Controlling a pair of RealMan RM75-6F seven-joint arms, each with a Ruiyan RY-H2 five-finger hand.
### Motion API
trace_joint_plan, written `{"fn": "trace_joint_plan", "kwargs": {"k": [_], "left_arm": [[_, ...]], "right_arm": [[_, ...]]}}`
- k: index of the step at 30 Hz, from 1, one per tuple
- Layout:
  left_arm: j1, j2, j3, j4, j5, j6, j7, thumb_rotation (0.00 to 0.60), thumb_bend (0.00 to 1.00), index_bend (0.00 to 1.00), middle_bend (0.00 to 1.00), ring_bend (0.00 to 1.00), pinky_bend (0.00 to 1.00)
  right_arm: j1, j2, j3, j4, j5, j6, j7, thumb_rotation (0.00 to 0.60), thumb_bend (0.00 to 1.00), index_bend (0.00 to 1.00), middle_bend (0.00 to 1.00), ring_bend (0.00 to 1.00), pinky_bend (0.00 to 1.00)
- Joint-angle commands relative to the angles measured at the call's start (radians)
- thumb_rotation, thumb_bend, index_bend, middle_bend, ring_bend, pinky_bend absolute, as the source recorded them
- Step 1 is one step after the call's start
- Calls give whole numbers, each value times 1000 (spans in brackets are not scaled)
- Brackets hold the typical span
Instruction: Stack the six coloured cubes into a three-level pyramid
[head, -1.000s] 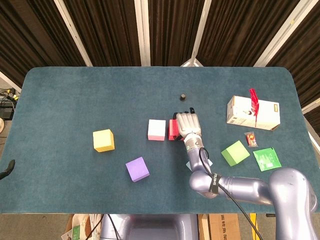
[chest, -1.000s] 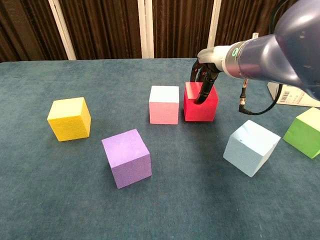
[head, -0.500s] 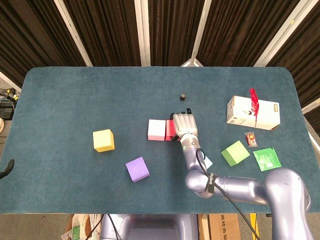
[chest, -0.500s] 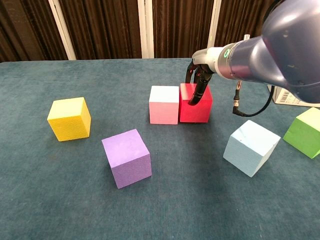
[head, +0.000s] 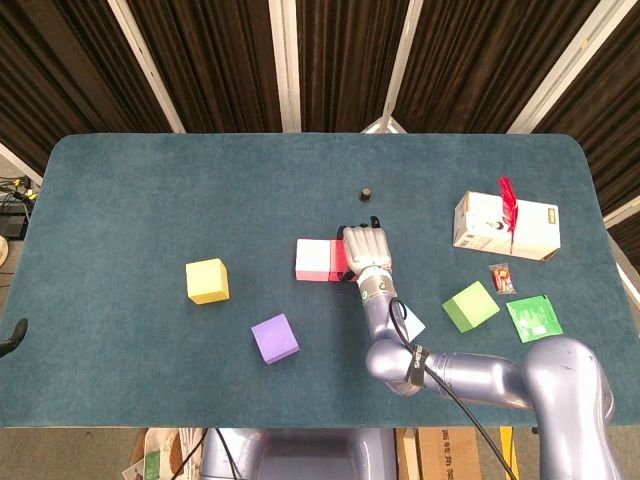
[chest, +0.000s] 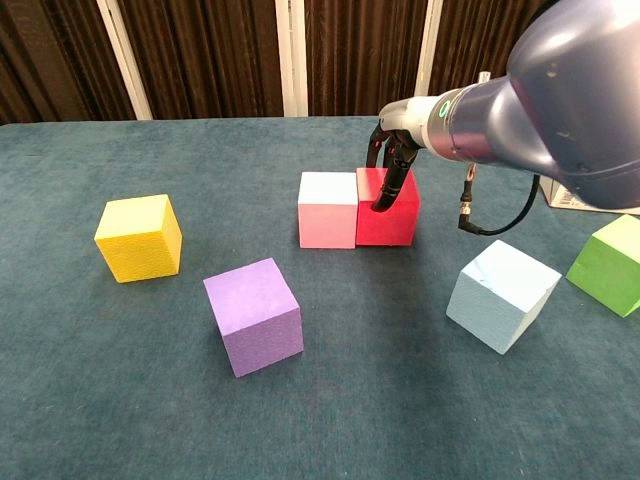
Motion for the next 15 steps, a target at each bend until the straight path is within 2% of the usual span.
{"fn": "trace_joint_plan", "kwargs": {"k": [1, 15], "left_arm": [[0, 1, -1, -1, -1, 0, -2, 600, 363, 143, 0, 0, 0], [-1, 1, -2, 1, -4, -1, -1, 600, 363, 143, 0, 0, 0]], "right_arm": [[0, -5, 4, 8, 0, -4, -1, 600, 242, 325, 441, 228, 0], [-9, -23, 8, 35, -7, -19, -3, 600, 242, 325, 441, 228, 0]]}}
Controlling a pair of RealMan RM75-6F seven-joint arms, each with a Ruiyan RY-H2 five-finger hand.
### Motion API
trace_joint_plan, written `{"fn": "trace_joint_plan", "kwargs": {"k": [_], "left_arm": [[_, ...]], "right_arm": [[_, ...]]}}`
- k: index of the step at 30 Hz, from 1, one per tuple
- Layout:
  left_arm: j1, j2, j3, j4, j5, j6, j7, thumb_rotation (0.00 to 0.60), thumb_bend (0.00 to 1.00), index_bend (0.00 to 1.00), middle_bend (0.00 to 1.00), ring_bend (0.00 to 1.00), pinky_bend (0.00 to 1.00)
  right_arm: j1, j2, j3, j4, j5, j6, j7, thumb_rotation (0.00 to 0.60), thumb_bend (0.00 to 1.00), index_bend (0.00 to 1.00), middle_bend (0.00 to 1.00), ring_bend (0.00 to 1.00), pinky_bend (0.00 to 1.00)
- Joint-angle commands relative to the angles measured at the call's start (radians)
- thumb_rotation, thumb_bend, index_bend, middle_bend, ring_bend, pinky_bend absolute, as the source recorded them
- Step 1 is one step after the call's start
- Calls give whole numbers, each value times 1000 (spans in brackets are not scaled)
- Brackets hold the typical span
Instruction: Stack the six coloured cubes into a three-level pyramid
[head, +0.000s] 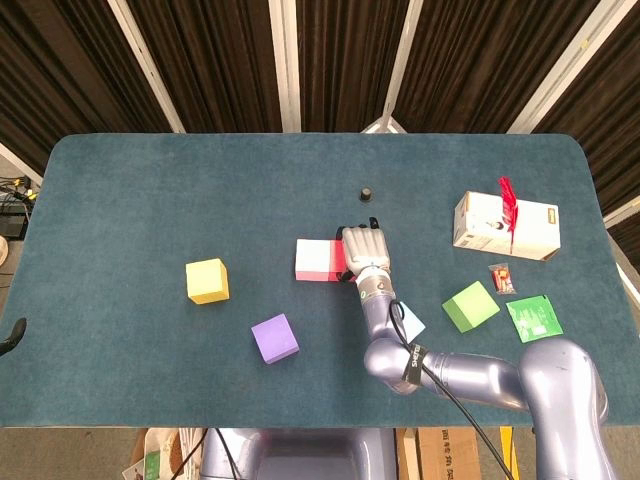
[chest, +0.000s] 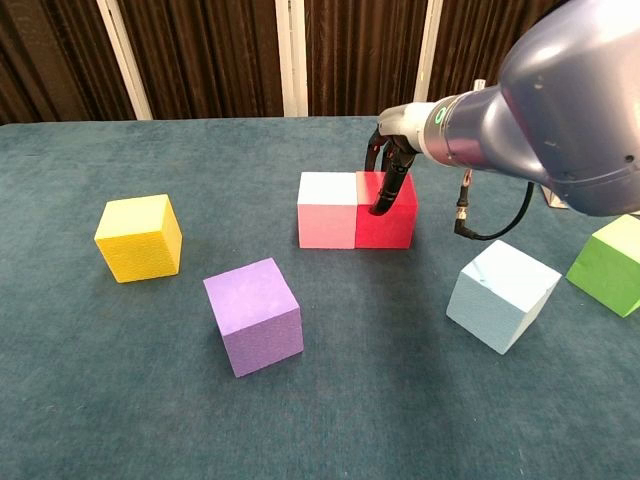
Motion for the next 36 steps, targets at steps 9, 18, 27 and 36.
{"fn": "trace_joint_plan", "kwargs": {"k": [9, 18, 27, 36], "left_arm": [[0, -2, 0, 0, 0, 1, 4, 600, 363, 143, 0, 0, 0], [0, -3, 0, 0, -2, 1, 6, 600, 363, 143, 0, 0, 0], [-1, -3, -1, -2, -6, -1, 9, 600, 364, 143, 0, 0, 0], [0, -2, -2, -5, -11, -2, 12, 600, 363, 143, 0, 0, 0]], "right_arm": [[-7, -1, 5, 4, -4, -8, -1, 600, 241, 325, 440, 228, 0], [-10, 1, 8, 0, -2, -12, -5, 600, 242, 324, 417, 220, 0], [-11, 3, 9, -1, -1, -22, -7, 600, 242, 324, 378, 190, 0], [-12, 6, 9, -7, 3, -27, -11, 600, 242, 259, 273, 129, 0]]}}
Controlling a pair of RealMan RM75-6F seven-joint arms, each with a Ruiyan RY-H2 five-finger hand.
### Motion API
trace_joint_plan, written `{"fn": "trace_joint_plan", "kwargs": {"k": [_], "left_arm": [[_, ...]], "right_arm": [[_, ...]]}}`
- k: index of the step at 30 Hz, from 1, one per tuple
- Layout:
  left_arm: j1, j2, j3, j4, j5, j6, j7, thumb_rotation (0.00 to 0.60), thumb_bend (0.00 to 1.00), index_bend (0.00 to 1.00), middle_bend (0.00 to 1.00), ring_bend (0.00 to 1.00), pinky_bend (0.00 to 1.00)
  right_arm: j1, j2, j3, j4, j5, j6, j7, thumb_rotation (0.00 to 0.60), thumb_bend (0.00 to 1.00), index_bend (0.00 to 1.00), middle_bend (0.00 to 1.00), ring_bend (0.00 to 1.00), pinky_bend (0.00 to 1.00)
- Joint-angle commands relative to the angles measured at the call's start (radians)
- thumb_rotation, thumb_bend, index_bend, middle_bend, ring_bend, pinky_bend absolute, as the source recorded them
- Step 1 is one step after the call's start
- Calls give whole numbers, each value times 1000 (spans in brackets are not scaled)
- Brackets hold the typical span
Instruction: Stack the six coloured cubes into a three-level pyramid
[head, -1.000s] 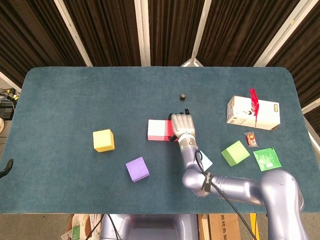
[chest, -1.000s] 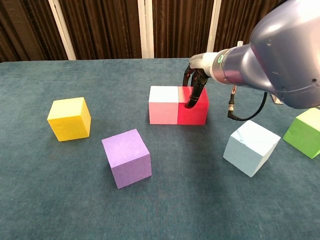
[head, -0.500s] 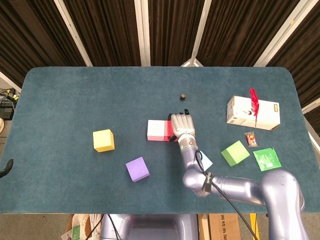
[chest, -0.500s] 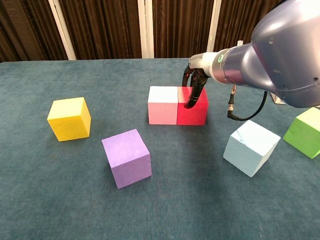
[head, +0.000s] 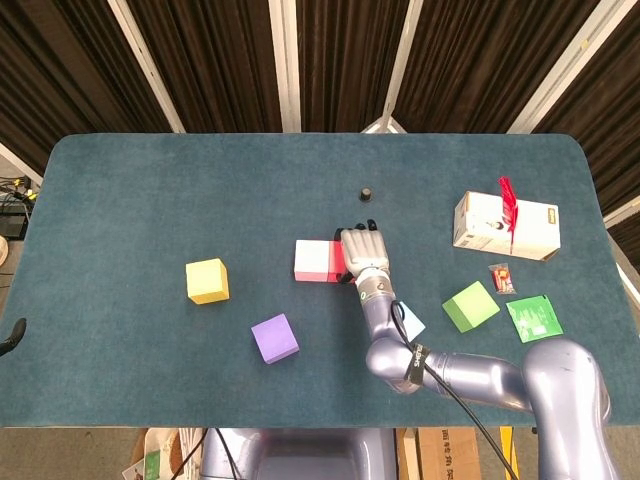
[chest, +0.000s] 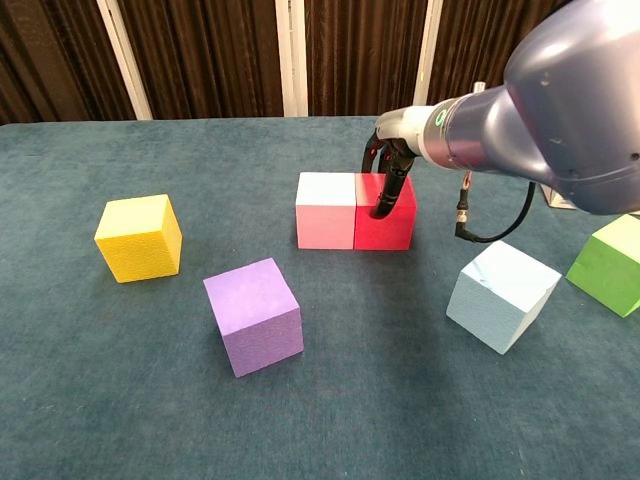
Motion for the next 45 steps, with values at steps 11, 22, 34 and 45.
{"fn": "trace_joint_plan", "kwargs": {"k": [11, 22, 34, 45], "left_arm": [[0, 0, 0, -2, -4, -1, 5, 600, 363, 143, 0, 0, 0], [-4, -5, -2, 7, -5, -5, 13, 600, 363, 143, 0, 0, 0], [-7, -17, 15, 11, 28, -2, 11, 600, 362, 113, 0, 0, 0], [-39, -34, 46, 21, 58, -70, 11, 600, 314, 87, 0, 0, 0]], "right_arm": [[0, 9, -3, -8, 5, -11, -2, 600, 242, 169, 173, 77, 0], [-23, 129, 4, -162, 9, 1, -10, 600, 242, 34, 48, 0, 0], [-330, 584, -38, -594, -260, 104, 223, 600, 242, 33, 48, 0, 0], [-826, 767, -250, -509, -1010, 246, 756, 600, 242, 33, 47, 0, 0]]}}
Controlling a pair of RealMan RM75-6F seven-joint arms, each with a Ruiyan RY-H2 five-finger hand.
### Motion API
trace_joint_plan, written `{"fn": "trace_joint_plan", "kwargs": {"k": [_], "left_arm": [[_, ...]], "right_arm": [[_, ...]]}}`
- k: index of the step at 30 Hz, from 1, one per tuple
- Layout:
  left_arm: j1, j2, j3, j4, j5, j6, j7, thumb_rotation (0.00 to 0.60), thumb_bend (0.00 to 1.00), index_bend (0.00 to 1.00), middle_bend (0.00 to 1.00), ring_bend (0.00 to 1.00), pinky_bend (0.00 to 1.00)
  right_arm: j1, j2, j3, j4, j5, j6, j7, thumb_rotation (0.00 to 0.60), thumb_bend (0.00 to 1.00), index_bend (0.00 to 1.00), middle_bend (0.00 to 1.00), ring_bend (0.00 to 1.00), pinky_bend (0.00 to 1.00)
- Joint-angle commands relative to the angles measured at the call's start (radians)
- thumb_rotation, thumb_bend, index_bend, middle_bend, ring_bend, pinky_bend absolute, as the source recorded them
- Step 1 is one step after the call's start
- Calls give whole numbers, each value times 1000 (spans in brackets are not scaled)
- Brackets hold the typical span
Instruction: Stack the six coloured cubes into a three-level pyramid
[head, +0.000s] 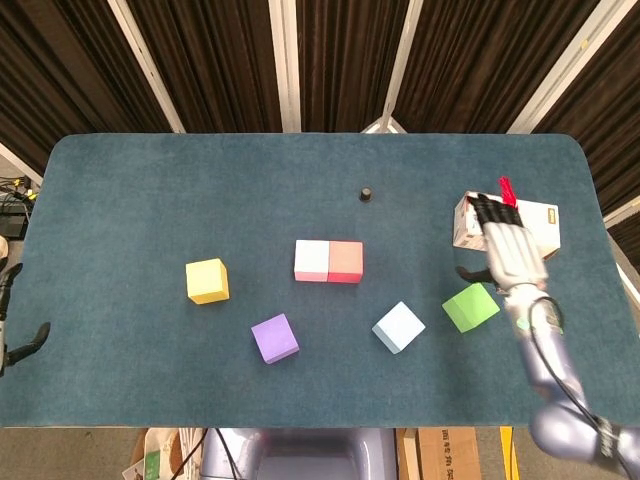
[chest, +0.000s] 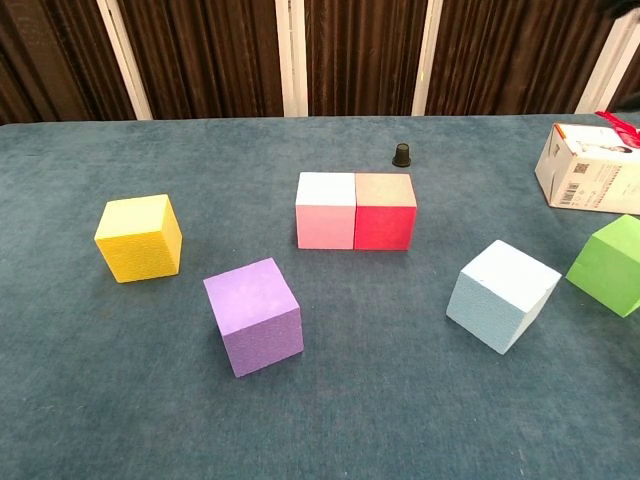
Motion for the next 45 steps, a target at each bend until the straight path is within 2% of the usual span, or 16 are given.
{"fn": "trace_joint_plan", "kwargs": {"k": [1, 3, 7, 11, 14, 20, 23, 28, 32, 37, 45], "left_arm": [[-15, -5, 8, 4, 2, -28, 7, 600, 311, 87, 0, 0, 0], [-29, -6, 3, -3, -5, -49, 17, 600, 305, 87, 0, 0, 0], [-65, -3, -16, -35, -28, -94, 52, 600, 275, 87, 4, 0, 0], [-104, 4, -33, -93, -54, -143, 105, 600, 264, 86, 16, 0, 0], [-152, 13, -63, -163, -125, -203, 195, 600, 264, 98, 28, 0, 0], [-250, 17, -109, -283, -291, -292, 414, 600, 264, 139, 93, 0, 0], [-323, 12, -135, -336, -442, -353, 524, 600, 264, 134, 109, 0, 0], [-458, -42, -178, -352, -716, -372, 693, 600, 264, 132, 116, 0, 0], [-550, -118, -190, -323, -847, -346, 780, 600, 264, 132, 118, 0, 0], [-639, -216, -191, -265, -944, -301, 849, 600, 264, 131, 120, 0, 0], [-713, -325, -180, -189, -988, -258, 875, 600, 264, 137, 148, 0, 0]], "right_arm": [[-291, 73, -166, 83, -424, 149, 297, 600, 241, 33, 47, 0, 0], [-352, 45, -219, 133, -534, 213, 330, 600, 242, 33, 47, 0, 0], [-427, -36, -282, 222, -671, 308, 336, 600, 242, 33, 47, 0, 0], [-464, -101, -312, 283, -739, 356, 326, 600, 242, 33, 47, 0, 0], [-482, -152, -326, 333, -768, 363, 307, 600, 242, 33, 47, 0, 0], [-483, -168, -311, 351, -763, 343, 318, 600, 242, 34, 47, 0, 0], [-486, -169, -302, 357, -757, 339, 316, 600, 242, 34, 47, 0, 0], [-490, -170, -293, 362, -753, 329, 314, 600, 242, 33, 47, 0, 0], [-493, -168, -287, 367, -754, 325, 309, 600, 242, 33, 47, 0, 0], [-502, -172, -277, 379, -768, 345, 293, 600, 242, 33, 47, 0, 0], [-503, -173, -269, 393, -769, 329, 279, 600, 242, 50, 47, 0, 0]]}}
